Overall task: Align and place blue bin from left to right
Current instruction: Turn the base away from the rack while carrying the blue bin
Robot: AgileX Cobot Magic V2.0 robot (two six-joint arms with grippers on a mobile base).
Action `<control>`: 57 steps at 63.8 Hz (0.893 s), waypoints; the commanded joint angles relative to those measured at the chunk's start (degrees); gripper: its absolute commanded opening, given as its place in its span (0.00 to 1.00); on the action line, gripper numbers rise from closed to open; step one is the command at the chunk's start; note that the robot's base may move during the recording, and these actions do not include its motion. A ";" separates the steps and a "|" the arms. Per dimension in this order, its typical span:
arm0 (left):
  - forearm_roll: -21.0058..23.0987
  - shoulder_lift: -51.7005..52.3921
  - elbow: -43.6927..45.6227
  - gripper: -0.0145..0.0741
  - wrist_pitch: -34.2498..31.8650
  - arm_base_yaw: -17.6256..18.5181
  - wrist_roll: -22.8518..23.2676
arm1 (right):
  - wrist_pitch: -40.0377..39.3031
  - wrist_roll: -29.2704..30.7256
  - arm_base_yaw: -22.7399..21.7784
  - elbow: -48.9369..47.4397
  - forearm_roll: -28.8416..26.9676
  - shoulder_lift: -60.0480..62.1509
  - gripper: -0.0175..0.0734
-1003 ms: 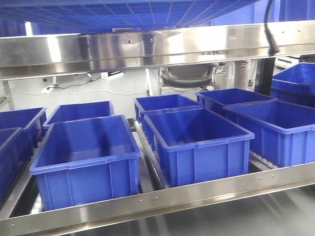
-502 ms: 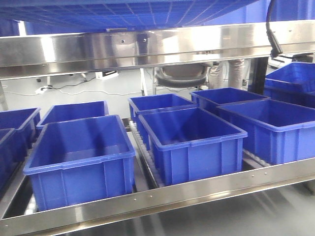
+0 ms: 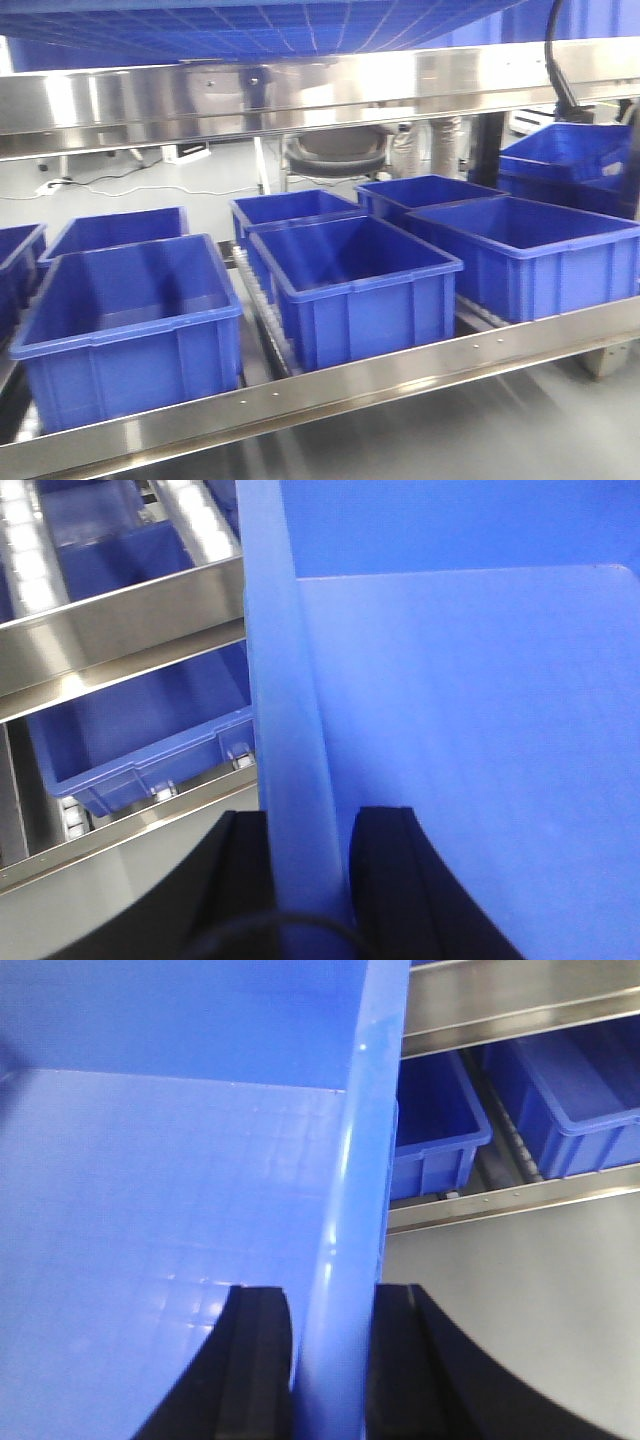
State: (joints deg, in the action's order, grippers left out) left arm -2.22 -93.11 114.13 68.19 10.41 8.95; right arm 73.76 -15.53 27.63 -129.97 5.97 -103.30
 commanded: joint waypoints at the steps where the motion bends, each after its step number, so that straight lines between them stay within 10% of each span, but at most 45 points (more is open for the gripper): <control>1: -3.04 1.17 0.97 0.15 -3.67 -0.45 -0.97 | -3.80 2.11 -0.59 -0.65 3.32 1.64 0.11; 57: -3.04 1.17 0.97 0.15 -3.67 -0.45 -0.97 | -3.80 2.11 -0.59 -0.65 3.32 1.64 0.11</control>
State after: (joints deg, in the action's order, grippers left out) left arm -2.33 -93.11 114.13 68.19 10.41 8.95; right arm 73.76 -15.53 27.63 -129.97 5.88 -103.30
